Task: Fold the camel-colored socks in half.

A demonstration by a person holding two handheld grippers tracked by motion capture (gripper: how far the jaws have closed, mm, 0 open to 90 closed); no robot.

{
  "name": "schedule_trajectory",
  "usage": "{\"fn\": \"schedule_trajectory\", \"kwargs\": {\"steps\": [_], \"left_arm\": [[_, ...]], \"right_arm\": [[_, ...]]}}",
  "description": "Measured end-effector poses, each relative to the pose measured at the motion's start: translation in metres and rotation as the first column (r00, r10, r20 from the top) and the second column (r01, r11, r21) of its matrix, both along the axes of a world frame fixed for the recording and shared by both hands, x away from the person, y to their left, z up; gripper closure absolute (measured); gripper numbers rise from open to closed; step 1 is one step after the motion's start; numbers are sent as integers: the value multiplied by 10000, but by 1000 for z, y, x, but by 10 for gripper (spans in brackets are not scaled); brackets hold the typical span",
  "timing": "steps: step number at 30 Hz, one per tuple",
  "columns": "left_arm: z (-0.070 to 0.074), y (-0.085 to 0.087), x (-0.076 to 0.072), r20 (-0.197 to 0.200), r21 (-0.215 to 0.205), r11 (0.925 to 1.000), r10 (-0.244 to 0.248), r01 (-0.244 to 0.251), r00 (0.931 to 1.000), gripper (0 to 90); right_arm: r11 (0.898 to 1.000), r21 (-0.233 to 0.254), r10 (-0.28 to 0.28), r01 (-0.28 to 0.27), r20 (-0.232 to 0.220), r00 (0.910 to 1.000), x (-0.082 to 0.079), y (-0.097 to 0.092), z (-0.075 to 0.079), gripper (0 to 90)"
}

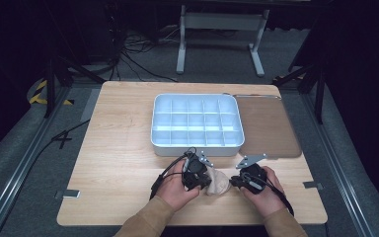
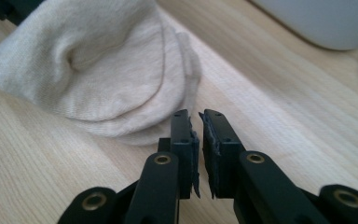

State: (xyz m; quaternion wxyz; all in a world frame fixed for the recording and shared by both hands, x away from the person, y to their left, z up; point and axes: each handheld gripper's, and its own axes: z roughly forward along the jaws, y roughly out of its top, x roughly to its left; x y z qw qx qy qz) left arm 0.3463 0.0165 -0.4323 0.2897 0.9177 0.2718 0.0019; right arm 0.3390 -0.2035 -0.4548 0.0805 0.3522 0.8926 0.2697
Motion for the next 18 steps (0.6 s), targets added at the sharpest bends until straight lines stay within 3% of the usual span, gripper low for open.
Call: {"fn": "schedule_trajectory", "kwargs": {"steps": [12,18], "left_arm": [[3,-6,-3,373,-244,9993,-282,292,9989,788],[-1,-18,-2,521,-78,9982,-595,600,9969,780]], "right_arm": [[9983,348,461,-458,-72,9989,-1,17,-3,830],[9985,376,400,-393,-161,9991,-1,17,-4,818]]}}
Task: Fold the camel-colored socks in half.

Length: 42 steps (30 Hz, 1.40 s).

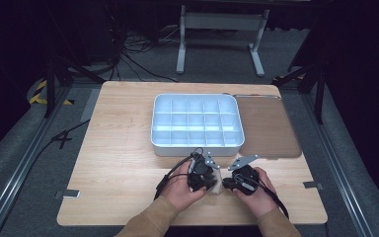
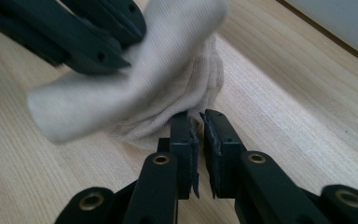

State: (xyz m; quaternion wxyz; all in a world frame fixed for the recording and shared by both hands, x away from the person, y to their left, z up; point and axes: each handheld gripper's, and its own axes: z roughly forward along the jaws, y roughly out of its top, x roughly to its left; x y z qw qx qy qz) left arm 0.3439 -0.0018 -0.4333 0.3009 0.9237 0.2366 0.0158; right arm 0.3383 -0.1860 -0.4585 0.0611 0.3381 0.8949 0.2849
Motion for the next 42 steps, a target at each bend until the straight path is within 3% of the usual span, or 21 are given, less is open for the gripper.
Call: {"fn": "schedule_trajectory", "kwargs": {"steps": [4,10,18,26,29,30,32,36,42], "left_arm": [[-5,-3,1,-37,12,10000,-31,31,10000,772],[-5,-4,1,3,21,10000,-23,23,10000,766],[-3,-3,-1,91,154,9998,-107,106,9999,731],[1,2,-4,-20,95,9993,-375,375,9993,695],[2,4,-4,53,267,9981,-558,557,9984,580],[3,4,-5,42,360,9976,-592,590,9982,580],[2,4,-4,-294,559,9960,-686,702,9972,542],[-2,2,-5,-574,930,9928,-707,758,9958,501],[-8,1,-5,-895,1237,9894,-652,760,9939,482]], "right_arm": [[10000,20,-56,56,-11,10000,0,-3,1,799],[9968,699,-399,381,244,9989,-1,-14,17,797],[9918,1275,-21,-76,752,9972,2,3,41,819],[9965,831,-13,-14,328,9995,11,13,28,807],[9972,740,-62,44,243,9997,11,13,27,779],[9976,690,-47,30,242,9997,11,13,26,768],[9983,576,-20,7,237,9997,10,13,26,735],[9994,343,15,-23,233,9997,7,15,23,643],[9986,391,-335,347,-305,9990,8,12,14,497]]}}
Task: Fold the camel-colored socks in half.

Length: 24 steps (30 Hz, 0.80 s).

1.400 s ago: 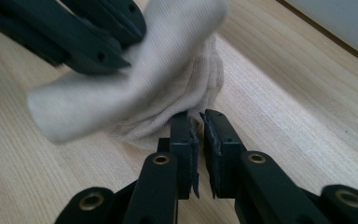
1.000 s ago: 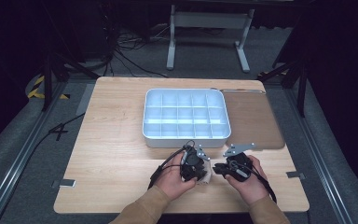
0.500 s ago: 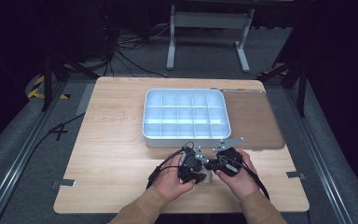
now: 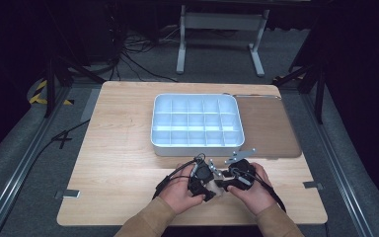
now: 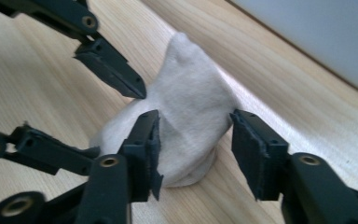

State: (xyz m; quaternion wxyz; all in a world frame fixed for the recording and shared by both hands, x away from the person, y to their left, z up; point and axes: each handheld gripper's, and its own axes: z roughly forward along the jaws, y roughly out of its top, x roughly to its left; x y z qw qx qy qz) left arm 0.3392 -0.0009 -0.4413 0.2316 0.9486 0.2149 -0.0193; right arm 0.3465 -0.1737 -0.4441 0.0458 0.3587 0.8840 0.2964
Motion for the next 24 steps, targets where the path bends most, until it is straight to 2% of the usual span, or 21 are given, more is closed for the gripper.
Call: {"fn": "schedule_trajectory", "kwargs": {"steps": [5,9,14,16,21,24], "left_arm": [[-2,0,0,30,89,10000,-33,32,10000,482],[-1,5,1,-128,48,9999,138,-137,9998,486],[1,15,2,-105,111,9996,261,-260,9996,491],[2,17,3,-158,133,9995,297,-295,9994,492],[8,29,6,-148,-23,9978,667,-667,9977,496],[10,33,7,-149,-134,9972,727,-729,9972,497]], "right_arm": [[9998,42,-167,169,-399,9991,3,0,-4,458],[9998,127,-138,148,-751,9971,6,1,-8,460],[9977,532,-330,411,-1455,9888,10,0,-12,471],[9972,635,-301,403,-1544,9876,11,-1,-13,483],[9944,1000,-147,345,-1918,9813,9,0,-14,603],[9945,1024,-45,242,-1886,9820,7,2,-12,667]]}}
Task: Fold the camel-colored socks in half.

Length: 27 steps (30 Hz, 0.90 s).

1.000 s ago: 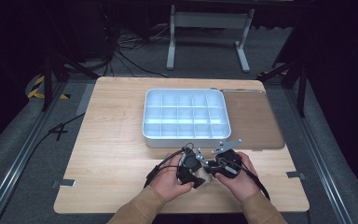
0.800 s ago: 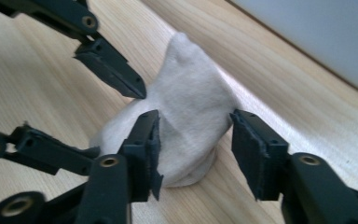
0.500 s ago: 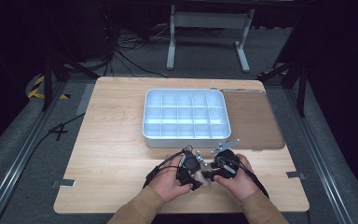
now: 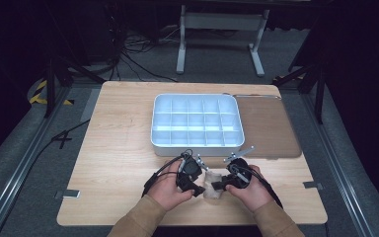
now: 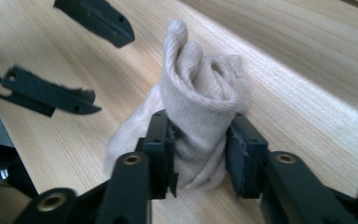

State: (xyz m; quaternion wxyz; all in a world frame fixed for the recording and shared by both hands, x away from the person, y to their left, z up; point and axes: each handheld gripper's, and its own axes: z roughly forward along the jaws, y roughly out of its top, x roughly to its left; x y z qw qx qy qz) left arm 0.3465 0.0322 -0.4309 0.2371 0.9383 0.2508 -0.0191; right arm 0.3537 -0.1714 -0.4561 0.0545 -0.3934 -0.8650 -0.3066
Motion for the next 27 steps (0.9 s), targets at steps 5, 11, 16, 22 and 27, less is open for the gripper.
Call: {"fn": "schedule_trajectory", "kwargs": {"steps": [5,11,16,22,27], "left_arm": [[1,6,2,-29,-100,9999,12,-13,10000,499],[6,19,5,96,-96,9998,196,-195,9998,504],[7,28,5,115,12,9998,185,-185,9998,505],[14,38,11,224,-432,9979,482,-472,9986,506],[19,49,17,182,-758,9944,746,-731,9970,507]], "right_arm": [[9998,-188,92,-90,111,9999,-1,2,2,716],[9982,-576,178,-172,99,9998,0,7,7,740],[9975,-705,86,-77,117,9999,-1,9,10,748],[9976,-694,-7,16,128,9999,1,10,21,750],[9977,-684,13,6,274,9996,2,12,35,750]]}}
